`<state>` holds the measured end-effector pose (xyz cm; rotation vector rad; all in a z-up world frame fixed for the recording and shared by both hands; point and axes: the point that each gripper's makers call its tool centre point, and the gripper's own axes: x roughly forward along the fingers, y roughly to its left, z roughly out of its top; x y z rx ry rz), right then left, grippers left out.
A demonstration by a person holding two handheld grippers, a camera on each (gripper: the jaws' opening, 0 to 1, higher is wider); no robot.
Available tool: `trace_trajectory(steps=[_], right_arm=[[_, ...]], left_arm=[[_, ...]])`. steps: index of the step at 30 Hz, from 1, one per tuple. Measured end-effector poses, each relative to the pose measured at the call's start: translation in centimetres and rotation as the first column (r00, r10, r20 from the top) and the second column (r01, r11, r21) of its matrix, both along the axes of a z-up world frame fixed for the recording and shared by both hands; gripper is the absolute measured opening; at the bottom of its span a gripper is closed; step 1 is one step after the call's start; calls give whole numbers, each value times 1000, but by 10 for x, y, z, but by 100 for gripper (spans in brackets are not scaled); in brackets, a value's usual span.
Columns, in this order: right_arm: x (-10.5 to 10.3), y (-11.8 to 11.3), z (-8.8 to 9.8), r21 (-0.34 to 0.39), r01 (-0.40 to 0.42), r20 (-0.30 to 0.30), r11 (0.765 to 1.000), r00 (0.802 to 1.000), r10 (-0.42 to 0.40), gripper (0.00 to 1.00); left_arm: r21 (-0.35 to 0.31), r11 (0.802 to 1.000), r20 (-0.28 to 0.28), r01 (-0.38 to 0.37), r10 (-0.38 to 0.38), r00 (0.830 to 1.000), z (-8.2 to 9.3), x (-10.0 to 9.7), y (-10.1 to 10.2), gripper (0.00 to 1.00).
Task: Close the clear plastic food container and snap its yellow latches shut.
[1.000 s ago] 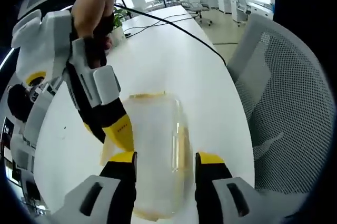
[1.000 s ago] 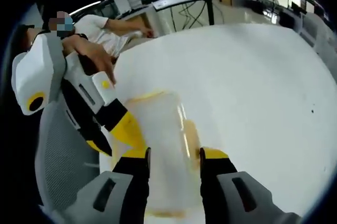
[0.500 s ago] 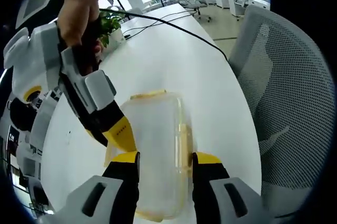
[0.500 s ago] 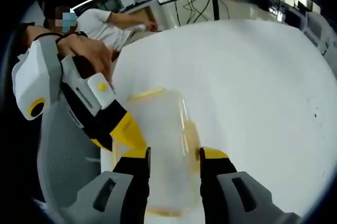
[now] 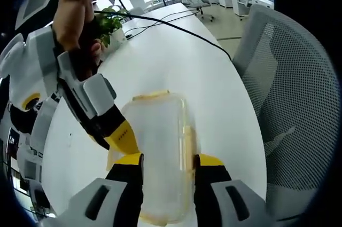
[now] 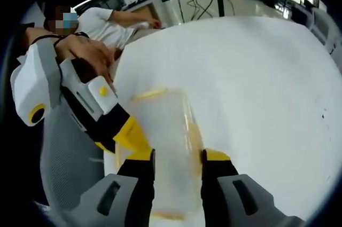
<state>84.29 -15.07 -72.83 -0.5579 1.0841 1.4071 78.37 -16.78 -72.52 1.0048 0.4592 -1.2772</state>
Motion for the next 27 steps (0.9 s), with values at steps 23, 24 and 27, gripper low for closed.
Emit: trace_trajectory(steps=[23, 24, 27], right_arm=[[-4, 3, 3, 40, 7, 22, 999, 1000, -8, 31], [-3, 1, 3, 46, 14, 25, 999, 1000, -15, 31], [-4, 3, 5, 62, 24, 44, 998, 999, -26, 31]], left_arm=[[-52, 999, -20, 3, -4, 1000, 4, -1, 0, 30], [-61, 998, -30, -2, 1, 1000, 4, -1, 0, 30], [-64, 998, -30, -3, 1, 1000, 5, -2, -1, 30]])
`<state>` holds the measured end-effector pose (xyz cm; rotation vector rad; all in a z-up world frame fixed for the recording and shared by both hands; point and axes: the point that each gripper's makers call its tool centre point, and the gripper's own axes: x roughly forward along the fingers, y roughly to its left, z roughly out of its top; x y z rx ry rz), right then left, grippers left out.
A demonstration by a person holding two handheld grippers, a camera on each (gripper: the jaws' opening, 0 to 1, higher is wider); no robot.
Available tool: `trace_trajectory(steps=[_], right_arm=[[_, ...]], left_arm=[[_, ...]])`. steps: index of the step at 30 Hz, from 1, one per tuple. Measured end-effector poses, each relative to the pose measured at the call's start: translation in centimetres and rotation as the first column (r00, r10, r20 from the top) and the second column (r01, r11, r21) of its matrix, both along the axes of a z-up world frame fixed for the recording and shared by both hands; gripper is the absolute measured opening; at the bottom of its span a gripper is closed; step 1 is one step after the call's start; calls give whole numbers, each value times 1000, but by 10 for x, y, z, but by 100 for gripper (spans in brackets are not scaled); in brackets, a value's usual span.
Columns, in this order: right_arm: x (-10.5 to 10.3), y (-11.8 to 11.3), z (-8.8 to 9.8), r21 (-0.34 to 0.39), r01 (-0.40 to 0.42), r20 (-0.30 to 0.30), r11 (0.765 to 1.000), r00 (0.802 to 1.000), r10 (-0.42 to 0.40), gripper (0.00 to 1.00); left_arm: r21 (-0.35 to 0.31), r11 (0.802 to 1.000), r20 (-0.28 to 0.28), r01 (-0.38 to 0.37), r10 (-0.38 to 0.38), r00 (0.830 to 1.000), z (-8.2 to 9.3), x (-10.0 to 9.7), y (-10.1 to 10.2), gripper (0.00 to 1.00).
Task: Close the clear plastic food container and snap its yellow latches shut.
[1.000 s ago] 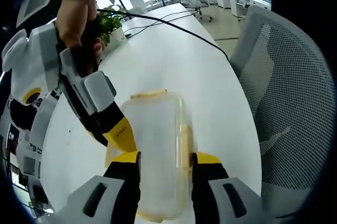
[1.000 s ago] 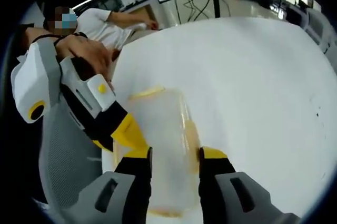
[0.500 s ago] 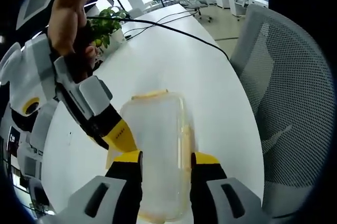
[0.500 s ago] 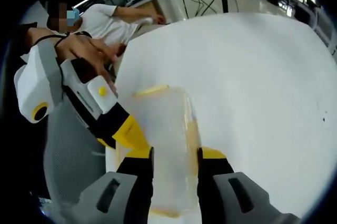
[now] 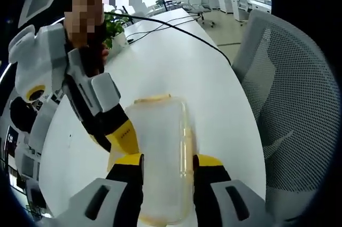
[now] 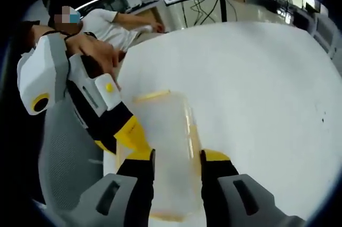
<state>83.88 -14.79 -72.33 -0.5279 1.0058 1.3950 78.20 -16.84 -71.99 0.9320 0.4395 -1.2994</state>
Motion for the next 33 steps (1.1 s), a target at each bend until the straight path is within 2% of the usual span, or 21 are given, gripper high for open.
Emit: trace_trajectory(steps=[4, 8, 12, 18, 25, 33], right_arm=[[2, -1, 1, 7, 6, 27, 1000, 1000, -6, 33], [6, -2, 2, 10, 21, 63, 1000, 998, -21, 36], [8, -4, 3, 21, 48, 86, 999, 995, -49, 36], [10, -12, 9, 52, 93, 109, 994, 989, -99, 38], [5, -23, 17, 85, 125, 150, 988, 979, -137, 44], [-6, -39, 20, 95, 149, 200, 984, 966, -165, 52]], left_arm=[[-2, 1000, 0, -6, 6, 1000, 1, 0, -1, 30], [-11, 999, -26, -31, 30, 999, 2, 1, 0, 30], [-4, 999, -30, -42, 42, 999, 2, 0, 6, 32], [-50, 991, -59, -124, 121, 991, 7, 3, 17, 37], [-108, 966, -113, -235, 223, 968, 13, 10, 27, 44], [-158, 916, -191, -369, 338, 922, 16, 18, 38, 54]])
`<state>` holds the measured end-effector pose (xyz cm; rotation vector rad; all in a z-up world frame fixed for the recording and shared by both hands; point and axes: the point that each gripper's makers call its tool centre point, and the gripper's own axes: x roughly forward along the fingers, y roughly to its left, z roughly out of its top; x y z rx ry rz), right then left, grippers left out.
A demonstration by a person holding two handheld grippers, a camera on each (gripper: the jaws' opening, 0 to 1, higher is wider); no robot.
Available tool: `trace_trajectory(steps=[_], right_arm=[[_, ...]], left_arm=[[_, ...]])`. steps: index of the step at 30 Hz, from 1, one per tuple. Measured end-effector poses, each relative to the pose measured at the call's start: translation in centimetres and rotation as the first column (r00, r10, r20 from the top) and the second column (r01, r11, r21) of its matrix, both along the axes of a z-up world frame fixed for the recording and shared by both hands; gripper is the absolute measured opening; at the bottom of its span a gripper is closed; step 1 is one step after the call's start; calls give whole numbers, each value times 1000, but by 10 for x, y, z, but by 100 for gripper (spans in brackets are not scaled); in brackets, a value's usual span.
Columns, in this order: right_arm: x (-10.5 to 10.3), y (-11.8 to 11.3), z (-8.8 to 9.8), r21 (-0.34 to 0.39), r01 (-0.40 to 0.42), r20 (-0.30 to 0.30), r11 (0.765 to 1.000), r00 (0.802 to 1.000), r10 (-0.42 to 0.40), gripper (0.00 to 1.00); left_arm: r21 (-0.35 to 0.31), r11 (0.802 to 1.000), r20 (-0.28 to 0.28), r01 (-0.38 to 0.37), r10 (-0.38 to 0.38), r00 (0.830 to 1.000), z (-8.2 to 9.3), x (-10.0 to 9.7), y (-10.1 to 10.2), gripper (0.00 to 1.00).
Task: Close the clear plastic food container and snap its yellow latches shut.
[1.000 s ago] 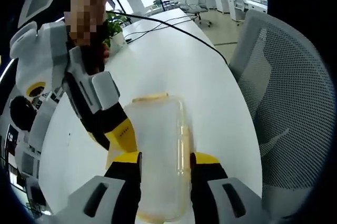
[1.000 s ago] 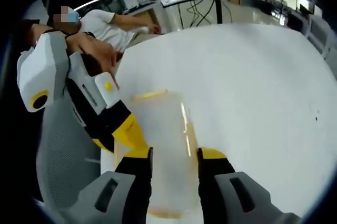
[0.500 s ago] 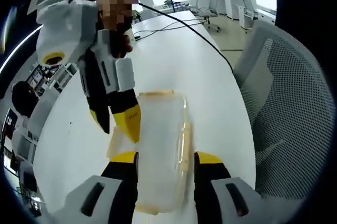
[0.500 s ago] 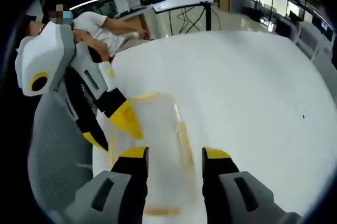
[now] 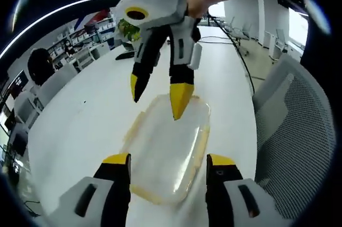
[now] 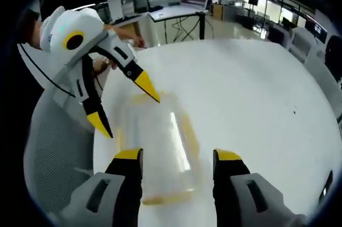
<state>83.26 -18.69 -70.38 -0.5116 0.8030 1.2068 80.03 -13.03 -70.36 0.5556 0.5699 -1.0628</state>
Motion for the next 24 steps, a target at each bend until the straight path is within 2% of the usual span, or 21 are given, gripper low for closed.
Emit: trace_trajectory(steps=[4, 14, 19, 24], right_arm=[[-7, -11, 1, -3, 12, 27, 1000, 1000, -12, 53], [-23, -25, 3, 25, 83, 65, 996, 994, -85, 56], [-30, -34, -1, 39, 151, 96, 988, 983, -154, 57], [-39, -37, -6, 69, 209, 102, 975, 971, -215, 57]], left_arm=[[-9, 999, -11, -35, 34, 999, -1, 2, 6, 58], [-19, 995, -36, -100, 99, 994, -7, 2, 17, 61], [-26, 991, -44, -132, 130, 990, -9, 1, 22, 61], [-36, 985, -58, -168, 166, 984, -13, 0, 26, 60]])
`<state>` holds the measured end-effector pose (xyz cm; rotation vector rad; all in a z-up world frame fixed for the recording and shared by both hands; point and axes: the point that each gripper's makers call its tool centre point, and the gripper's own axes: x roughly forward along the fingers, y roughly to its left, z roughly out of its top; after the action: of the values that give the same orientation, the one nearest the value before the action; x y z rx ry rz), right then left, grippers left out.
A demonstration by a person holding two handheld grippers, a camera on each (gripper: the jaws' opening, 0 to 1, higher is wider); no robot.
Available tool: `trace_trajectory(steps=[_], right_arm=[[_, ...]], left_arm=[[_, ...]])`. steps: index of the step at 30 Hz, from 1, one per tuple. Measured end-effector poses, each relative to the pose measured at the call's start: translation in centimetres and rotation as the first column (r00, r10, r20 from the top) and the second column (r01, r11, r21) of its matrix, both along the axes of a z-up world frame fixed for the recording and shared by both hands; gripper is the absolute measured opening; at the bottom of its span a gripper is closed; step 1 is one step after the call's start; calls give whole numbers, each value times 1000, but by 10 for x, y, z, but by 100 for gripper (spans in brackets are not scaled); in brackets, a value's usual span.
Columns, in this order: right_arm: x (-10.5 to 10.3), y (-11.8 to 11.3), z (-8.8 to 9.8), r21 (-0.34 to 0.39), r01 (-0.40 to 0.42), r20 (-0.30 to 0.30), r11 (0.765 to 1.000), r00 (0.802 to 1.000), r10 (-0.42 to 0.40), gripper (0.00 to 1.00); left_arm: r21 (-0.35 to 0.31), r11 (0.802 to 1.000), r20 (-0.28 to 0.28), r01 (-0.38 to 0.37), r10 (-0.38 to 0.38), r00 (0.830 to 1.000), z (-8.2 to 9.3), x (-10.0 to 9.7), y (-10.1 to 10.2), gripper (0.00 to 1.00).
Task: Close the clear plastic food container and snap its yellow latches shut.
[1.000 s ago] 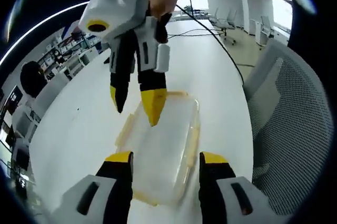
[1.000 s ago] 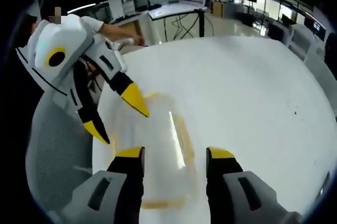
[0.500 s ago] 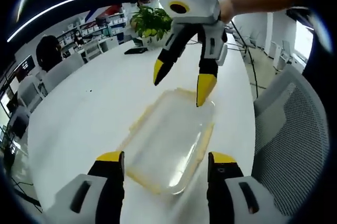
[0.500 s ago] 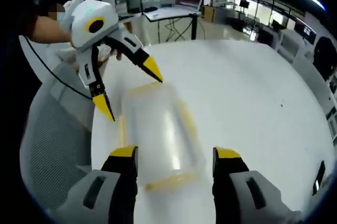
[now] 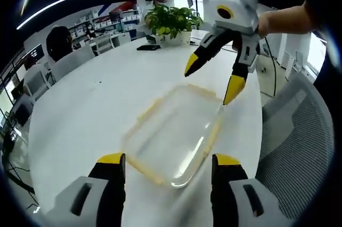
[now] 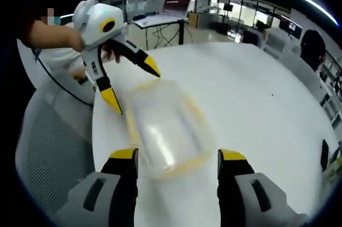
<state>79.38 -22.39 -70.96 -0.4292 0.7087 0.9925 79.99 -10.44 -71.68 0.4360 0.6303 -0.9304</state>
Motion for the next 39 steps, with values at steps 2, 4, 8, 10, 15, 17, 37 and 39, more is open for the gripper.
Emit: trace_trajectory(steps=[2, 4, 8, 10, 15, 17, 37, 39], right_arm=[[-2, -1, -3, 7, 23, 6, 1000, 1000, -23, 56], [-5, -1, -6, 11, 41, 8, 999, 999, -41, 55], [-10, 0, -10, 19, 65, 12, 998, 998, -66, 54], [-11, 0, -14, 16, 77, 16, 997, 997, -77, 54], [-12, 1, -21, 14, 98, 22, 995, 995, -98, 52], [-11, 1, -21, 18, 107, 23, 994, 994, -107, 50], [19, 0, -20, 9, 136, 25, 991, 990, -136, 49], [24, 0, -20, 5, 134, 23, 991, 991, -134, 49]], left_arm=[[-2, 1000, 1, -9, 9, 1000, -2, 0, 1, 60], [-4, 1000, 1, -21, 21, 1000, -3, 0, 2, 60], [-11, 999, -7, -47, 47, 999, -4, -1, 4, 58], [-7, 998, -8, -60, 60, 998, -7, 0, 6, 58], [-2, 998, -22, -69, 69, 997, -12, -1, 7, 53], [-1, 998, -21, -69, 69, 997, -13, -1, 6, 52], [8, 998, -24, -68, 68, 997, -15, 29, 3, 51], [9, 998, -24, -67, 67, 997, -14, 32, 3, 51]])
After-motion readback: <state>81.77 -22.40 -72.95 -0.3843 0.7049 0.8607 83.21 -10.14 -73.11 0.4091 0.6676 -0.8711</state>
